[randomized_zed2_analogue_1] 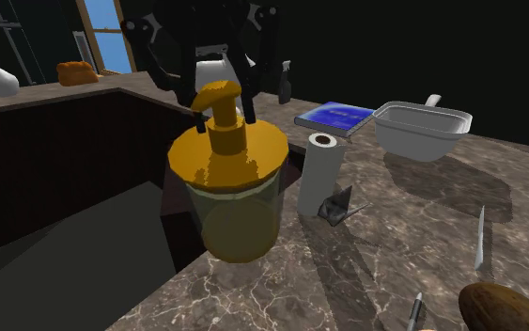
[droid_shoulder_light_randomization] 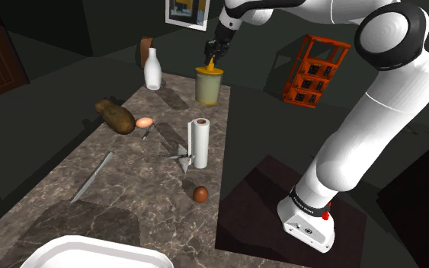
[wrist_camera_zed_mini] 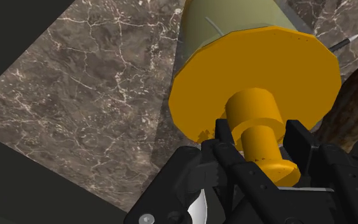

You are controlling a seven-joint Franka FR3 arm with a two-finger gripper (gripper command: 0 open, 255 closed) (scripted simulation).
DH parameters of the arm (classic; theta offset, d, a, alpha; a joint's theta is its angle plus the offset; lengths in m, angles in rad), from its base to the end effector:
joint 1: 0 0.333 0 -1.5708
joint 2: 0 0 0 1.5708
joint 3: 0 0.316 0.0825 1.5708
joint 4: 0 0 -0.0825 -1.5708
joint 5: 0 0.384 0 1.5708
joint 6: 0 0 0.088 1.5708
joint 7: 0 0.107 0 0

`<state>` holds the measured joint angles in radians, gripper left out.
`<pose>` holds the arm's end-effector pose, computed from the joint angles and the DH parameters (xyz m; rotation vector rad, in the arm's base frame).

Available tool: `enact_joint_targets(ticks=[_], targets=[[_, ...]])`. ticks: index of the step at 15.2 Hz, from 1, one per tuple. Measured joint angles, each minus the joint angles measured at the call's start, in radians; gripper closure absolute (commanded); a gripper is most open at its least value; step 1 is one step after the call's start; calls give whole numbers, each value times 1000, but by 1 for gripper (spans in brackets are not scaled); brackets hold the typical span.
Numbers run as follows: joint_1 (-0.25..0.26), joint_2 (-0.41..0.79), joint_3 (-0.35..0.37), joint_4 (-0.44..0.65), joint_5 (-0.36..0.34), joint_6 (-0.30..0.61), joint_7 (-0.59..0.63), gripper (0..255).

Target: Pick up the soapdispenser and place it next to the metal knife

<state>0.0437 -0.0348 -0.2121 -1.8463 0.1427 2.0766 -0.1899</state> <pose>0.5701 -0.0912 0.5602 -3.0194 0.0483 -0.4328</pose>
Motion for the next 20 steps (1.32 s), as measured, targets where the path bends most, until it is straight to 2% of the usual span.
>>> enact_joint_targets(ticks=[20], targets=[[-5, 36, -5, 312, -4, -275, 30, 255]])
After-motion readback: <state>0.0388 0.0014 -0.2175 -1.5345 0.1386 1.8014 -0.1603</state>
